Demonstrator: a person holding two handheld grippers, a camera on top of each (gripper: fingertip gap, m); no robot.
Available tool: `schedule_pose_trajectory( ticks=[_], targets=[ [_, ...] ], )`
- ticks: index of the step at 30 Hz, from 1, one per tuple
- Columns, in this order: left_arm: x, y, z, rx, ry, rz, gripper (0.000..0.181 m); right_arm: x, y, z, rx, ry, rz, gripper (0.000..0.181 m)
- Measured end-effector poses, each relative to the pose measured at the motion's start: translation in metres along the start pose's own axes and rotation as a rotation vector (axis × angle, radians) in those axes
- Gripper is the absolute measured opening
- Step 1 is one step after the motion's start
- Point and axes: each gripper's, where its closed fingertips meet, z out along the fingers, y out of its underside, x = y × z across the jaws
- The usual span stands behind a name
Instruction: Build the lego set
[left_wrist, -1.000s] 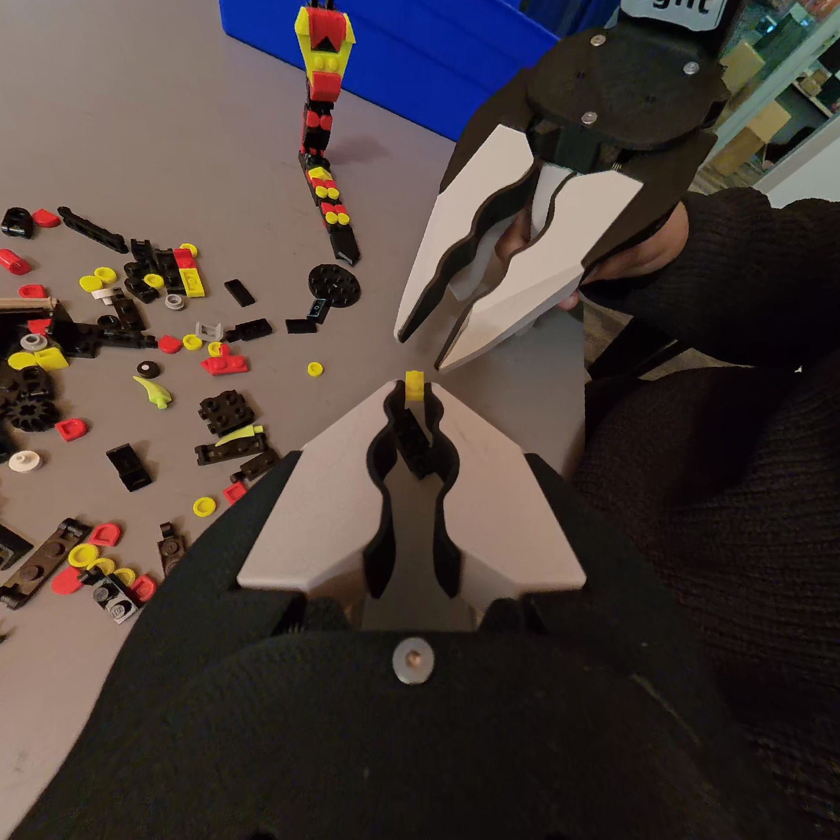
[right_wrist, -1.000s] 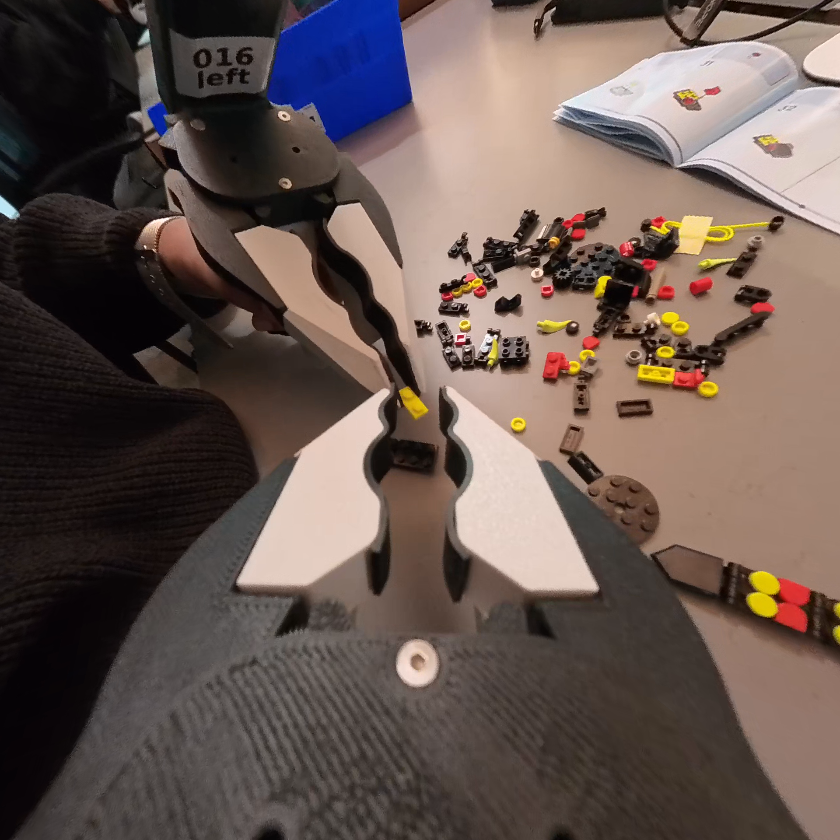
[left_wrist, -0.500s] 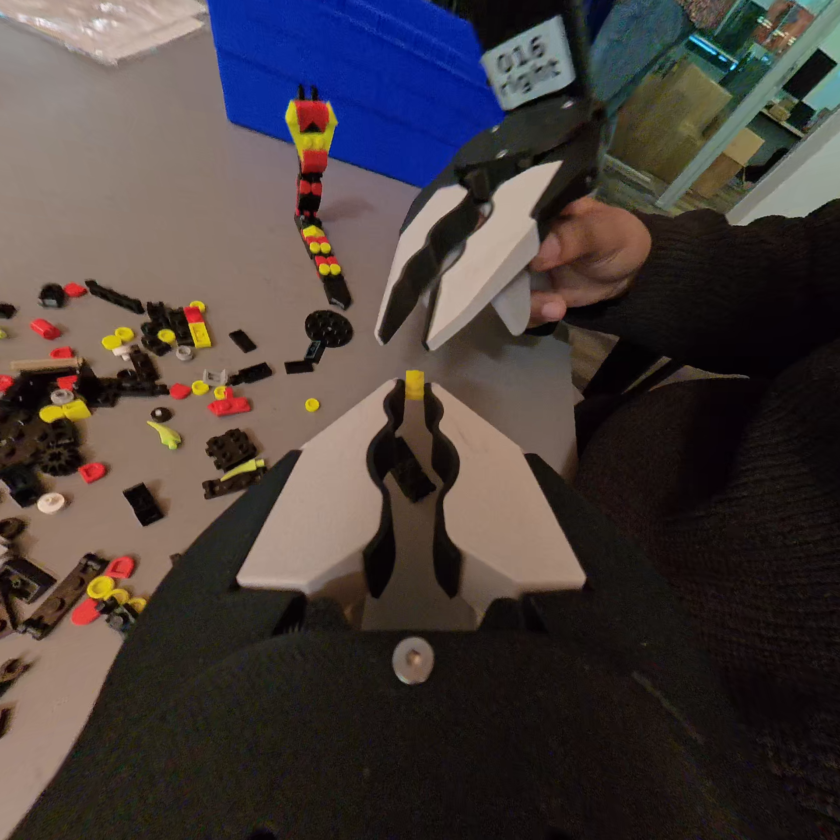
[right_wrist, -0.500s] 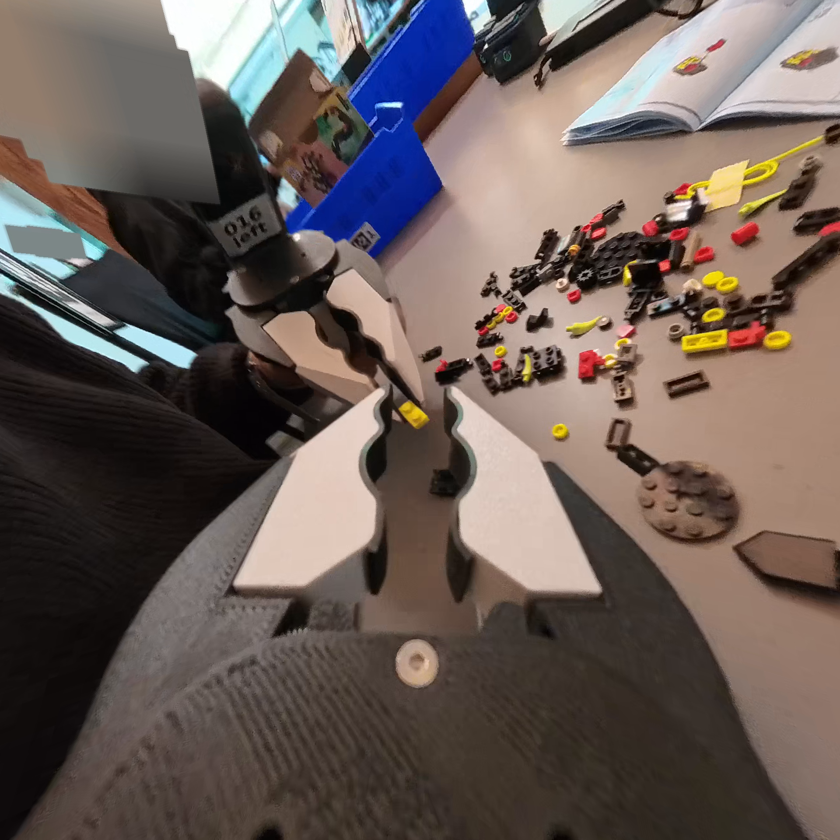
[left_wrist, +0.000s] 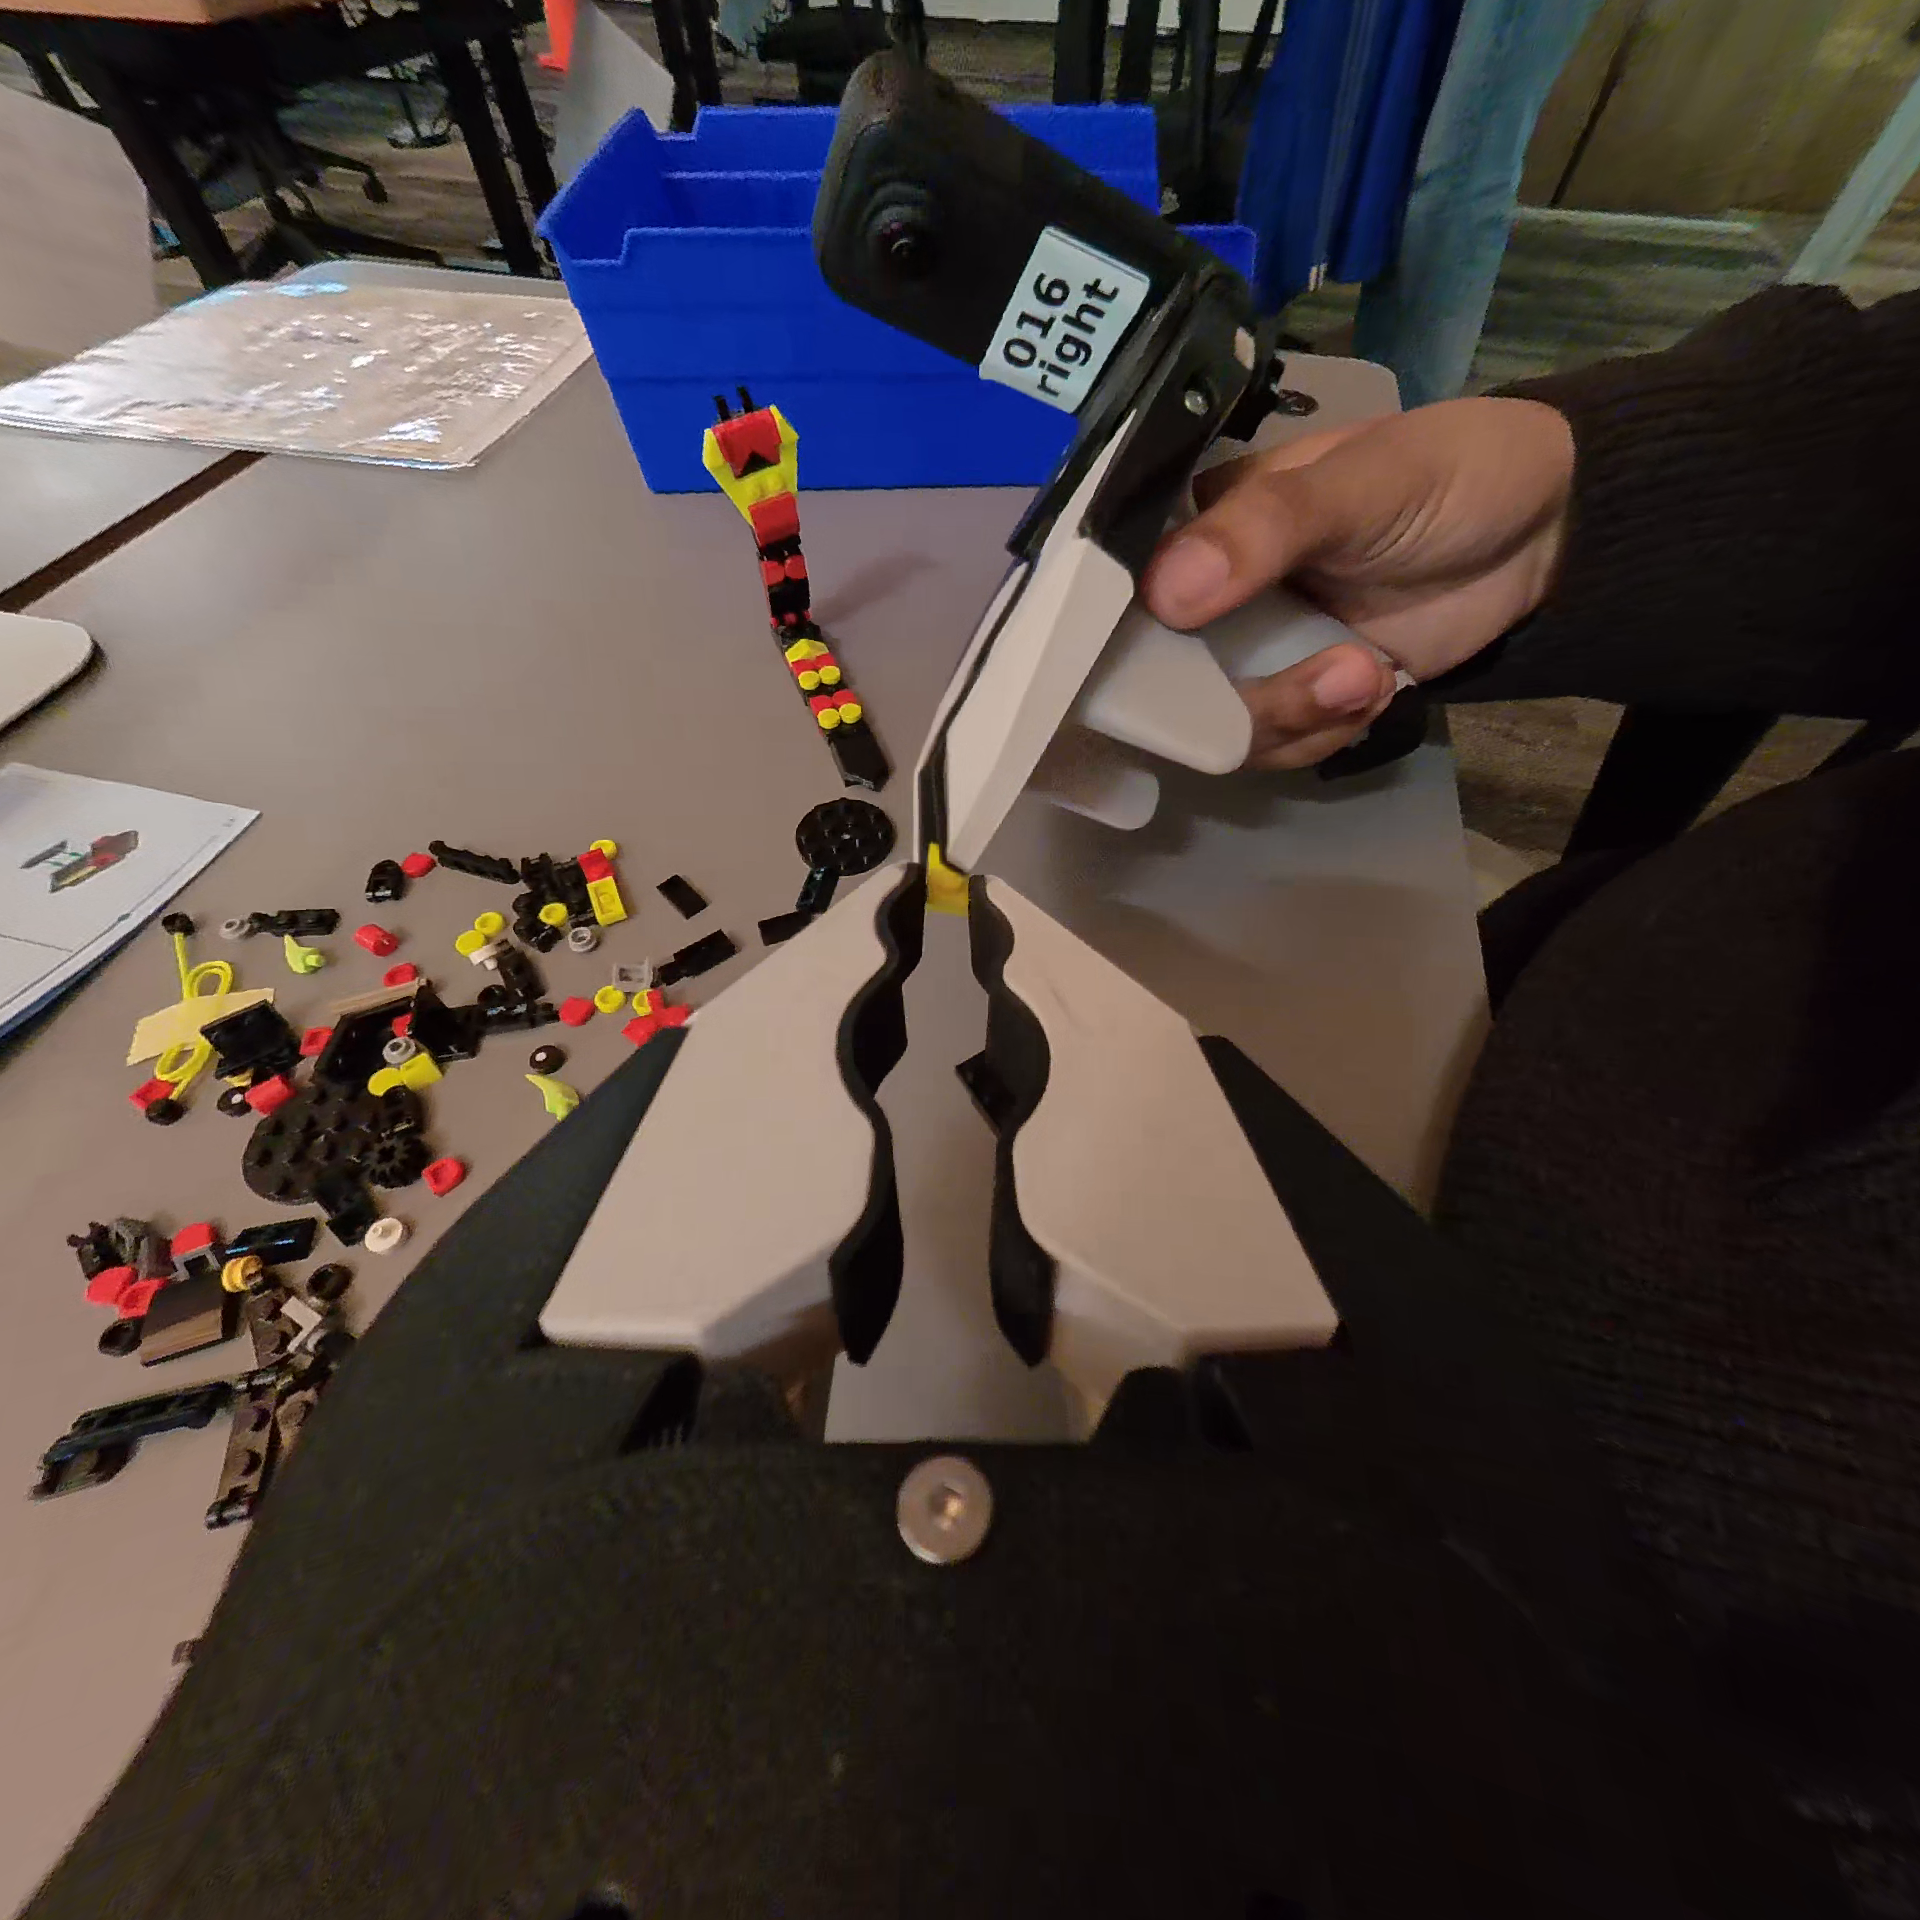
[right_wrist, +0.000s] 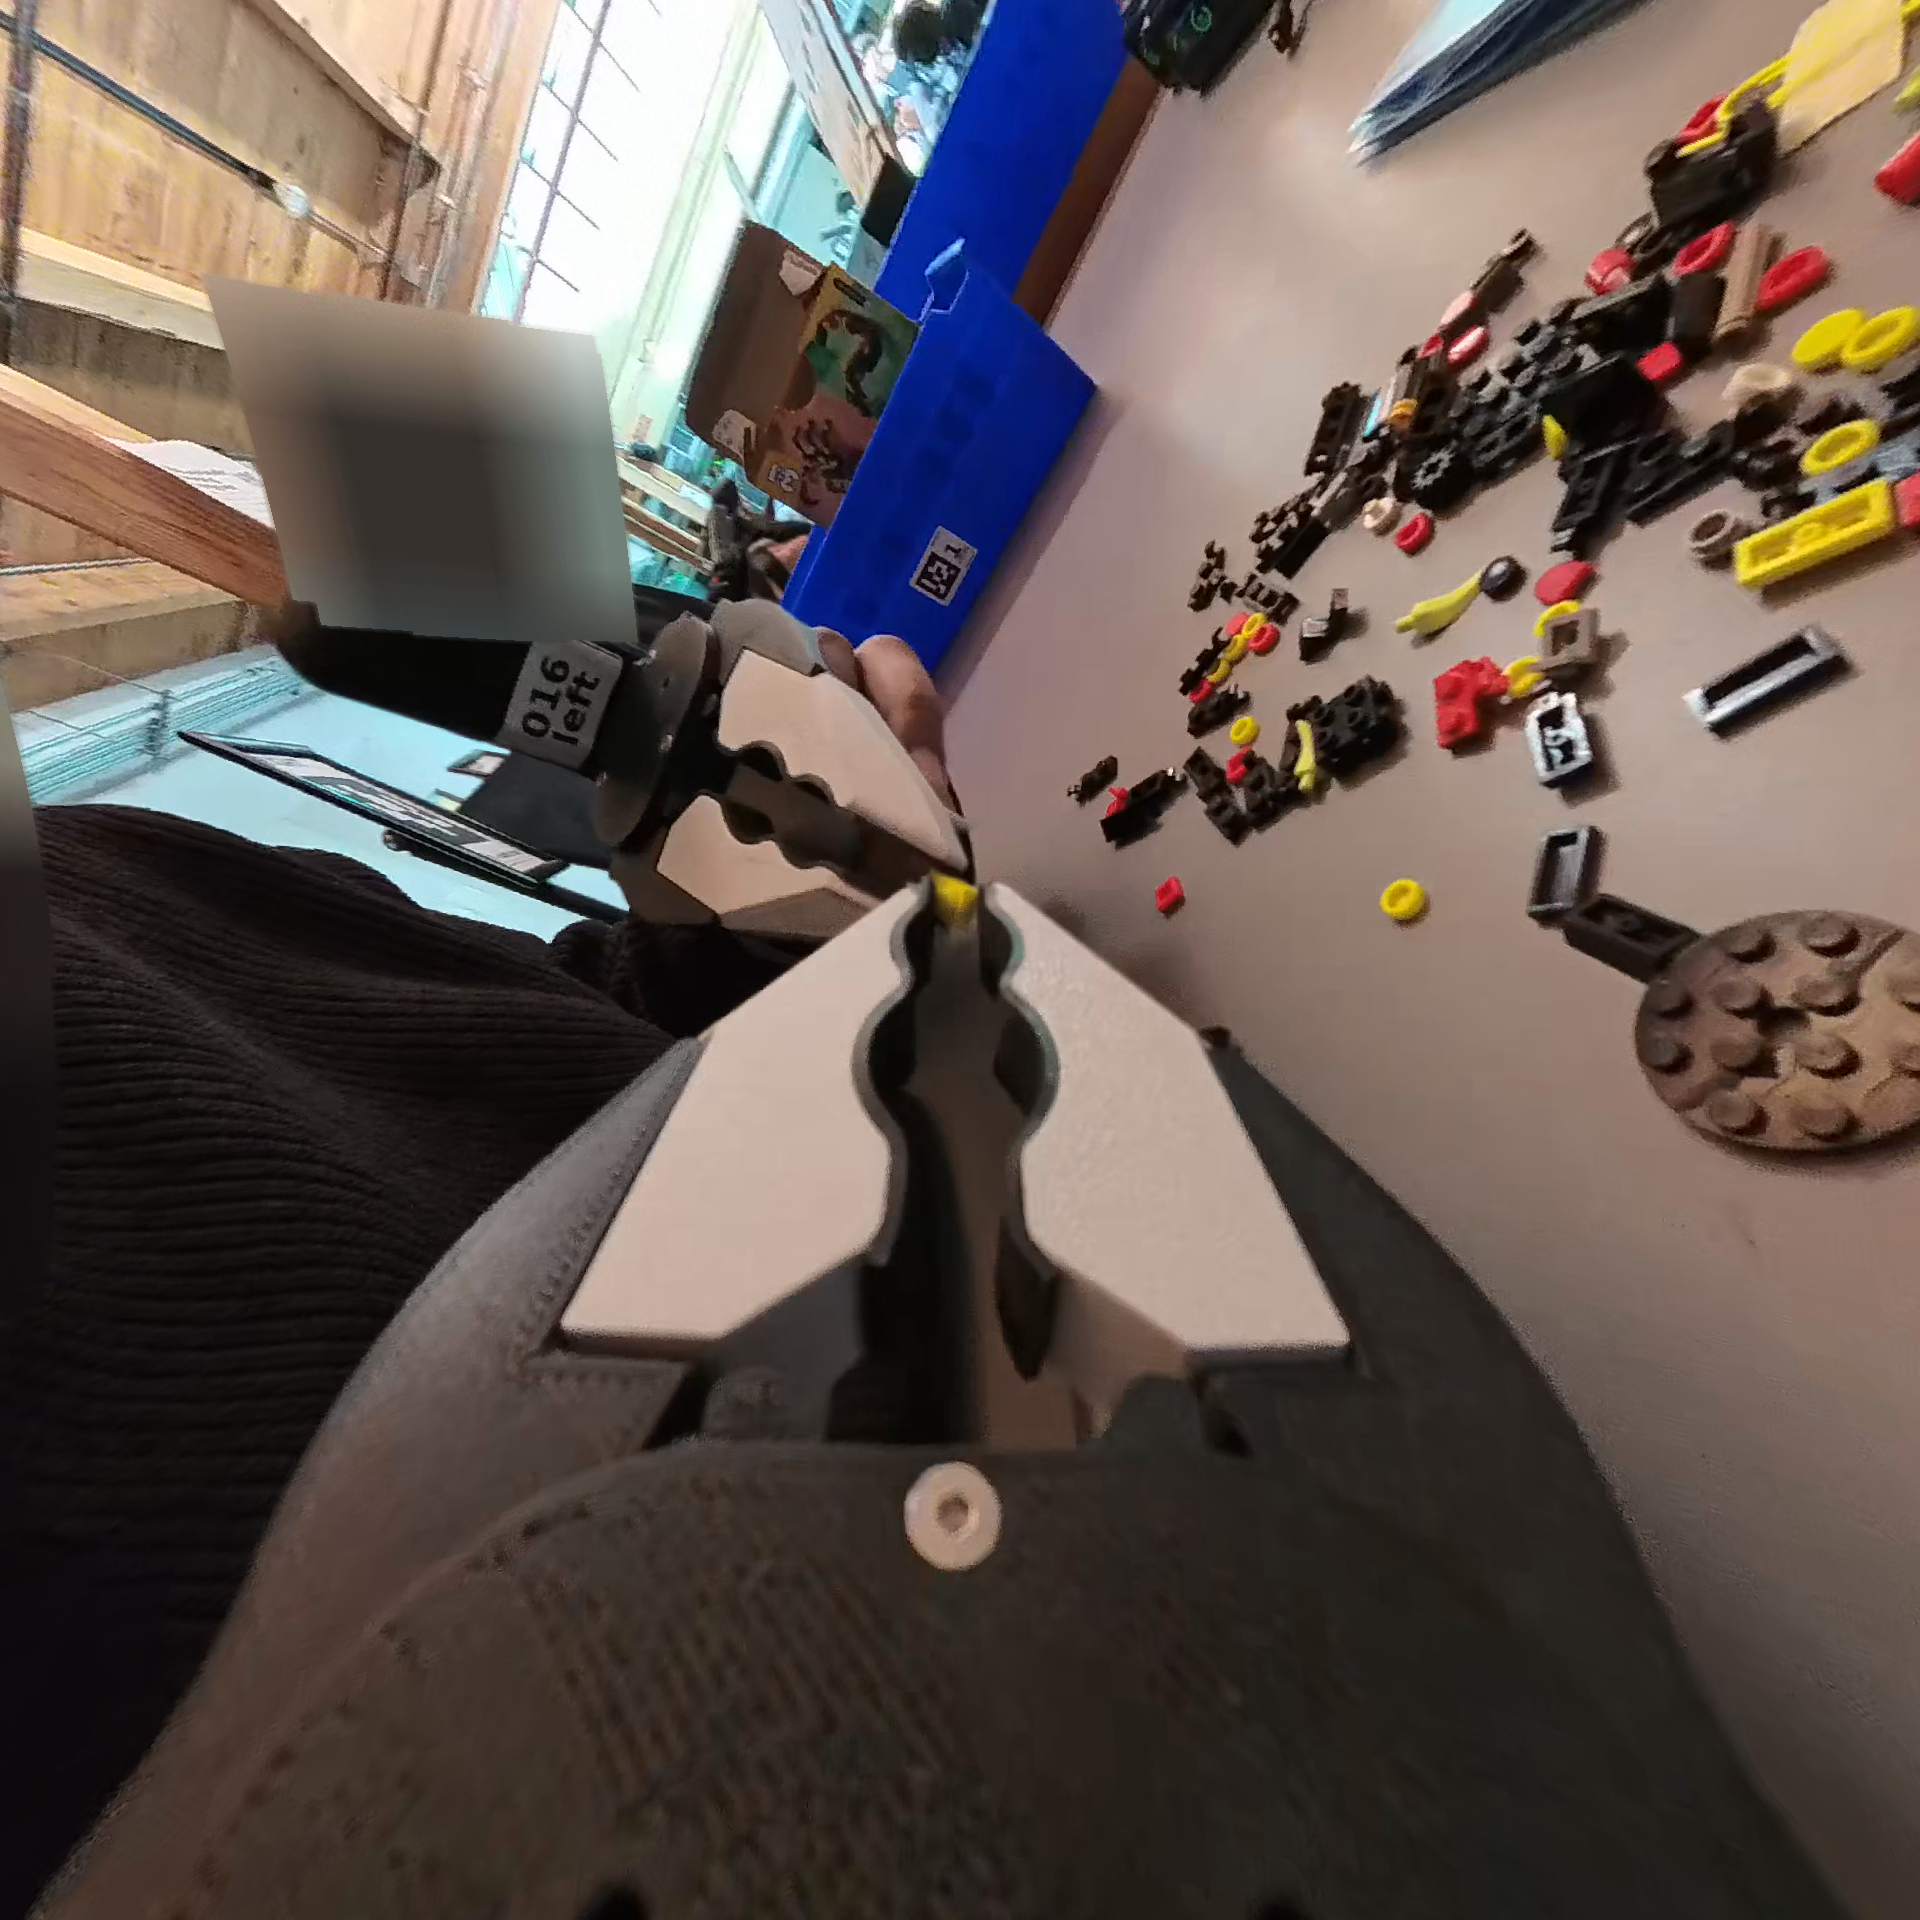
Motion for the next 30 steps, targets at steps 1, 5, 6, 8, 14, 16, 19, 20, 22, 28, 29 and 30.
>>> schedule_pose_trajectory(
  ticks=[1,5,6,8,14,16,19,20,22,28,29,30],
  targets=[
    [0.000,0.001,0.000,-0.001,-0.002,0.001,0.006,-0.001,-0.001,0.000,0.009,-0.005,0.006,0.005],
    [0.000,0.010,0.003,-0.048,0.011,-0.026,0.013,-0.001,-0.004,-0.006,0.005,-0.001,-0.024,0.002],
    [0.000,0.016,0.004,-0.081,0.023,-0.040,0.018,-0.001,-0.006,-0.009,0.001,0.009,-0.046,0.002],
    [0.003,0.031,0.006,-0.164,0.065,-0.087,0.028,0.003,-0.004,-0.016,-0.036,0.051,-0.095,0.002],
    [0.013,0.070,0.007,-0.367,0.138,-0.088,0.032,0.019,0.032,-0.004,-0.250,0.142,-0.143,0.003],
    [0.016,0.078,0.006,-0.402,0.147,-0.062,0.031,0.025,0.045,0.002,-0.317,0.185,-0.178,0.003],
    [0.019,0.084,0.005,-0.433,0.165,-0.053,0.031,0.032,0.054,0.006,-0.374,0.241,-0.232,0.003],
    [0.019,0.084,0.005,-0.429,0.165,-0.049,0.031,0.033,0.055,0.007,-0.378,0.249,-0.241,0.003],
    [0.020,0.084,0.006,-0.431,0.166,-0.032,0.031,0.032,0.054,0.008,-0.372,0.245,-0.239,0.003],
    [0.022,0.084,0.008,-0.425,0.168,-0.014,0.028,0.033,0.055,0.010,-0.374,0.238,-0.226,0.003],
    [0.022,0.084,0.008,-0.425,0.168,-0.017,0.027,0.033,0.056,0.011,-0.380,0.239,-0.228,0.003],
    [0.022,0.084,0.008,-0.424,0.169,-0.019,0.026,0.034,0.057,0.011,-0.387,0.242,-0.231,0.003]
  ],
)
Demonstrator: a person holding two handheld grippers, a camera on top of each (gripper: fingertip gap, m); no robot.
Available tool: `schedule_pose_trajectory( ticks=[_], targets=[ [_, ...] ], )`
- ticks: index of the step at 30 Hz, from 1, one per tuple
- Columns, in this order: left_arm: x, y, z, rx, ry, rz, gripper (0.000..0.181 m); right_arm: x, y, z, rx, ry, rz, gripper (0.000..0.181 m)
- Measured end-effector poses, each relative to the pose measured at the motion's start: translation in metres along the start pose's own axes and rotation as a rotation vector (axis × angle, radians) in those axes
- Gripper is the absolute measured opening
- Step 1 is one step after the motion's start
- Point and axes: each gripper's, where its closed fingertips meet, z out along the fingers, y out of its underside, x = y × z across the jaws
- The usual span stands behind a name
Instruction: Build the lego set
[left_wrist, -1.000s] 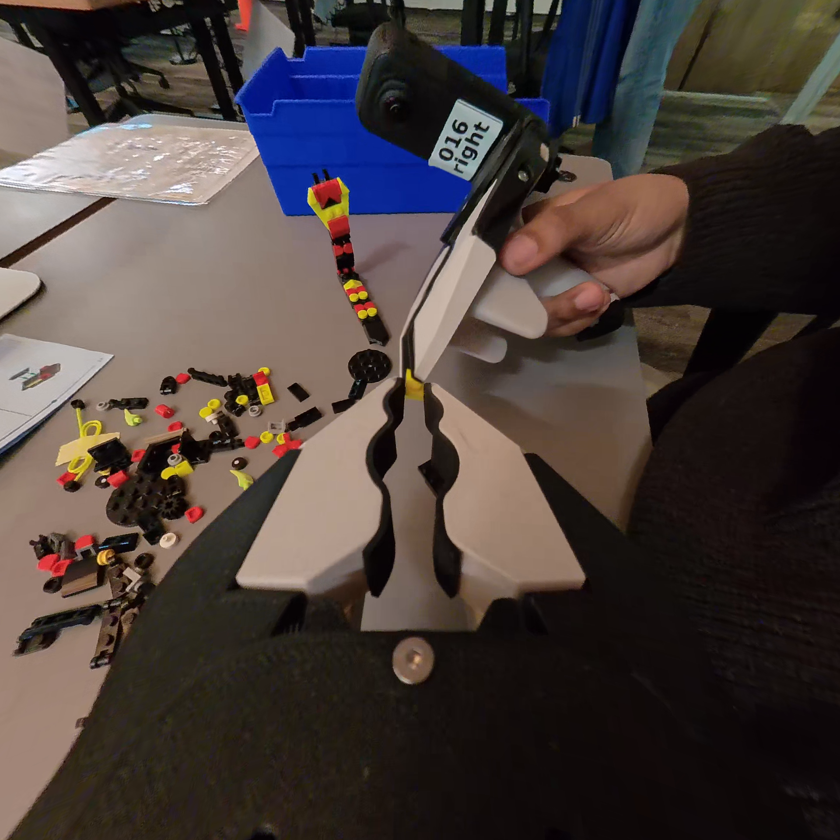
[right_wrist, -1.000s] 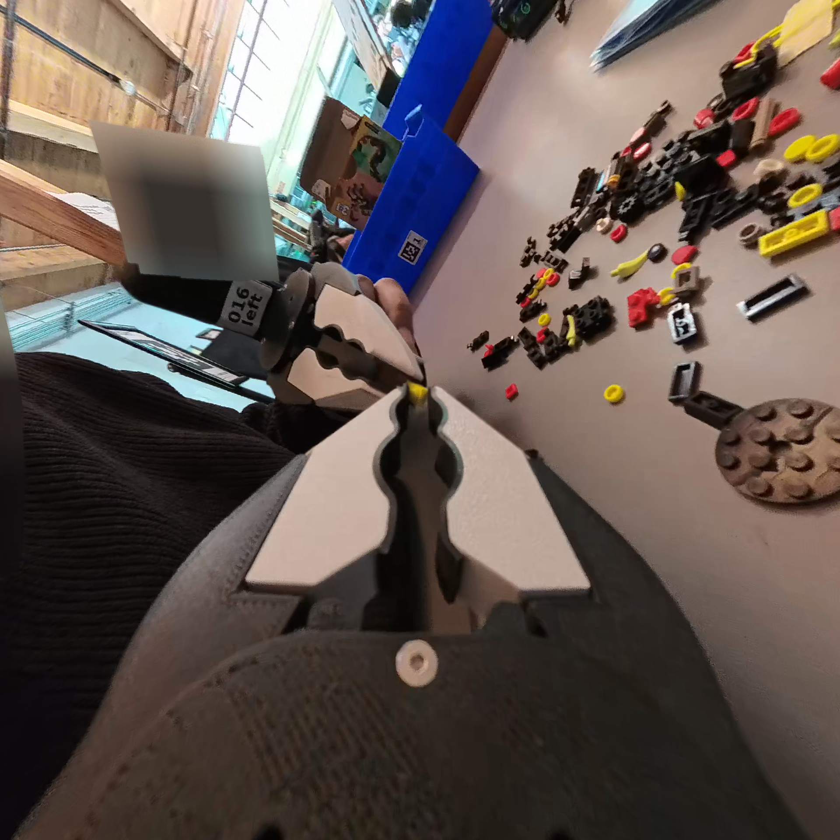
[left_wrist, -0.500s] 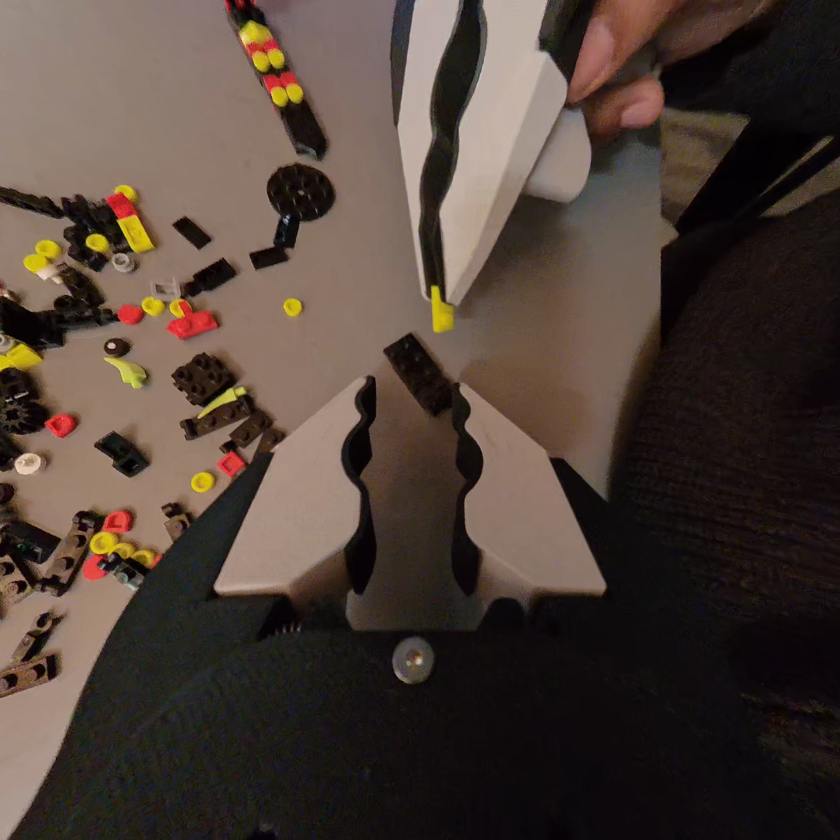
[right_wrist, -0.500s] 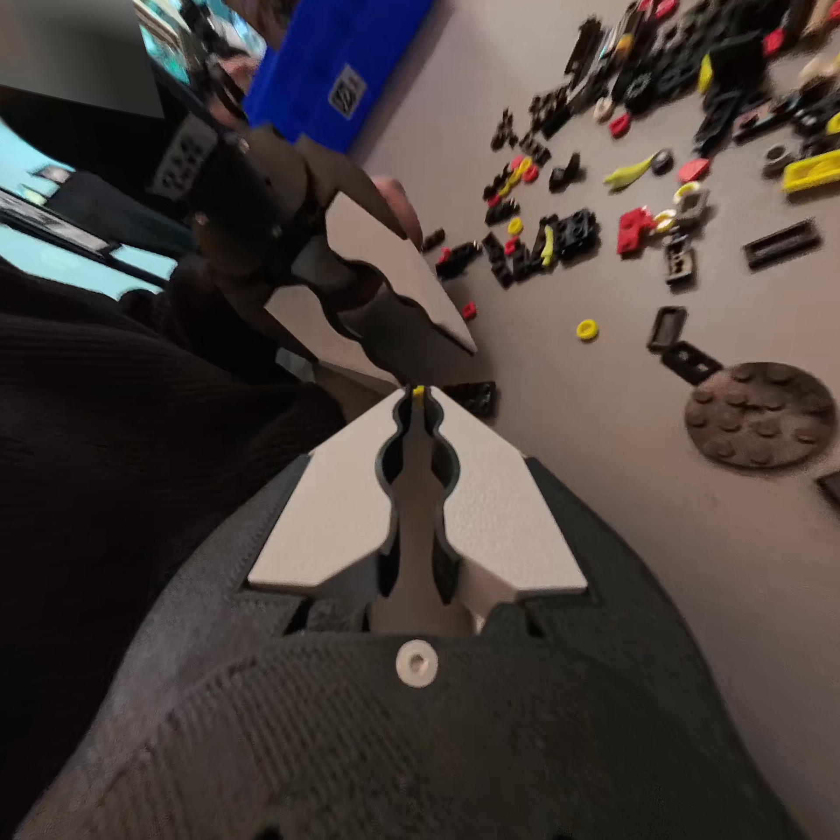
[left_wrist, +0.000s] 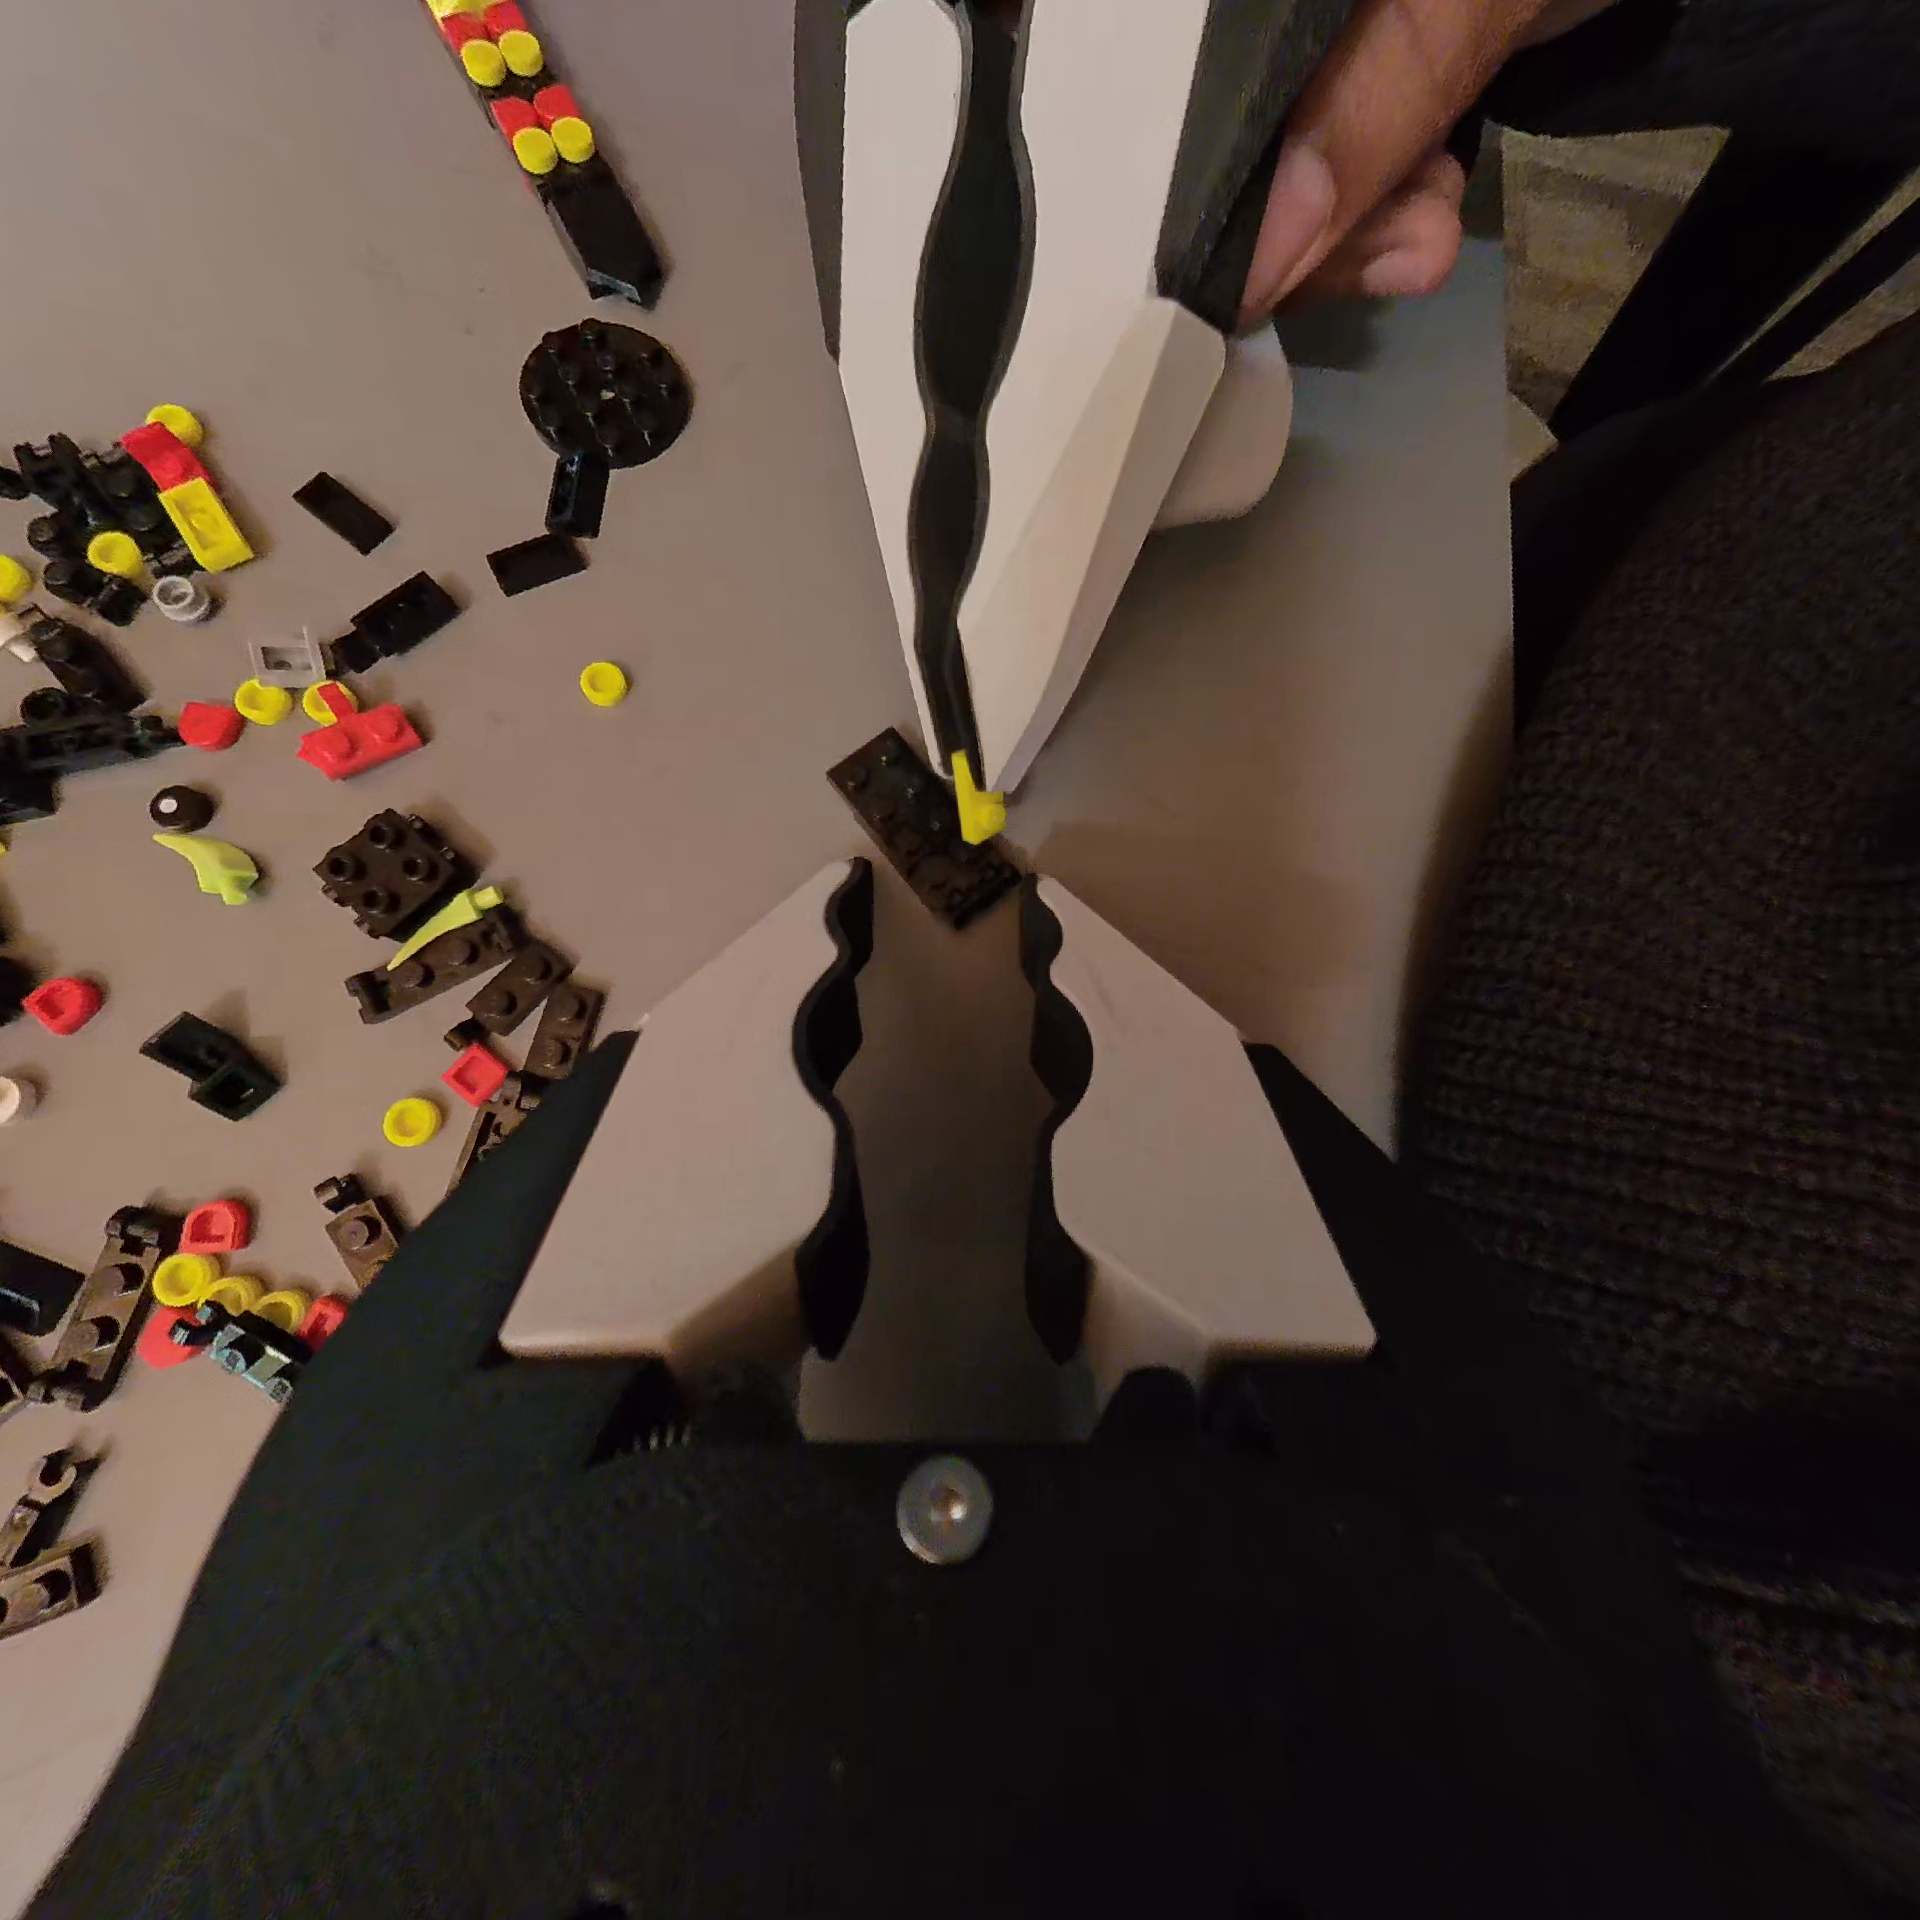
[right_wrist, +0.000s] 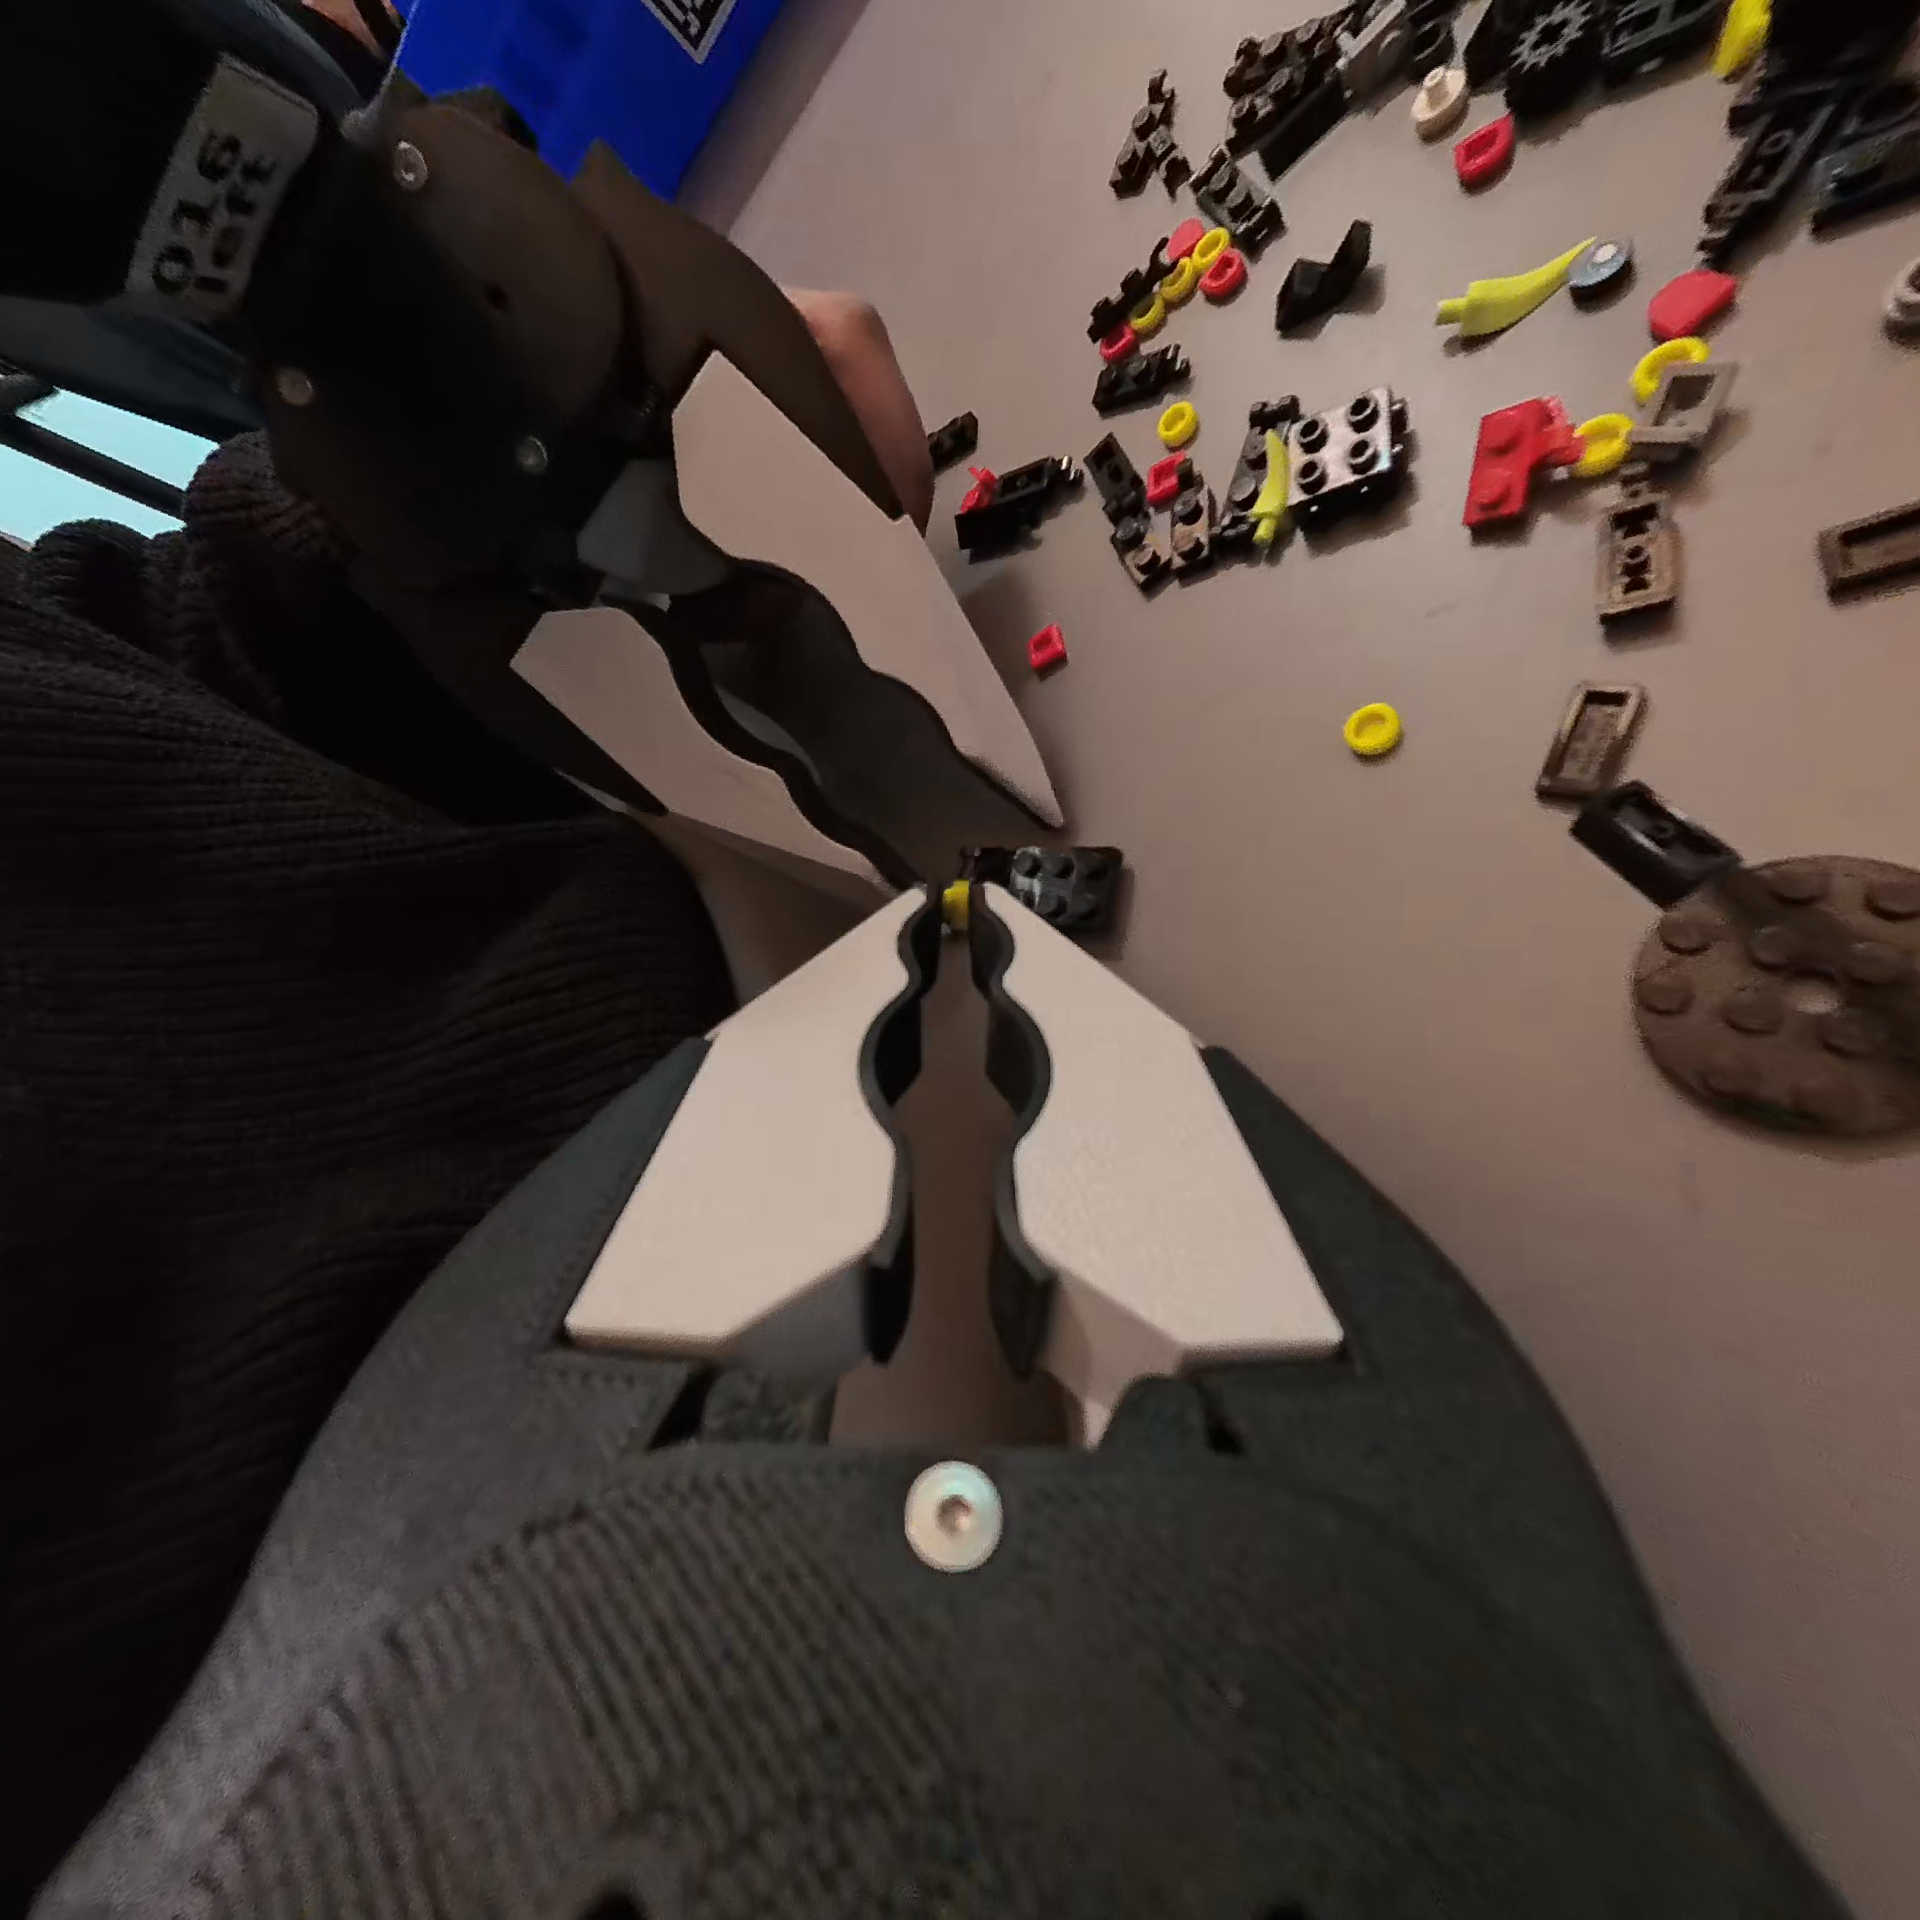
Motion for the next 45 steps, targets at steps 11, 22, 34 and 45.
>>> schedule_pose_trajectory(
  ticks=[11,22,34,45],
  targets=[
    [0.002,0.000,0.001,0.000,0.016,-0.004,0.019,0.008,0.004,0.004,-0.035,0.077,-0.057,0.005],
    [0.003,0.000,0.001,-0.001,0.020,-0.011,0.016,0.010,0.000,-0.001,-0.019,0.109,-0.096,0.011],
    [0.002,0.000,0.000,0.001,0.025,-0.019,0.017,0.017,-0.009,-0.023,0.013,0.238,-0.262,0.012],
    [-0.003,-0.018,-0.013,0.122,0.074,-0.146,0.018,0.006,0.029,-0.001,-0.117,0.362,-0.392,0.027]
  ],
)
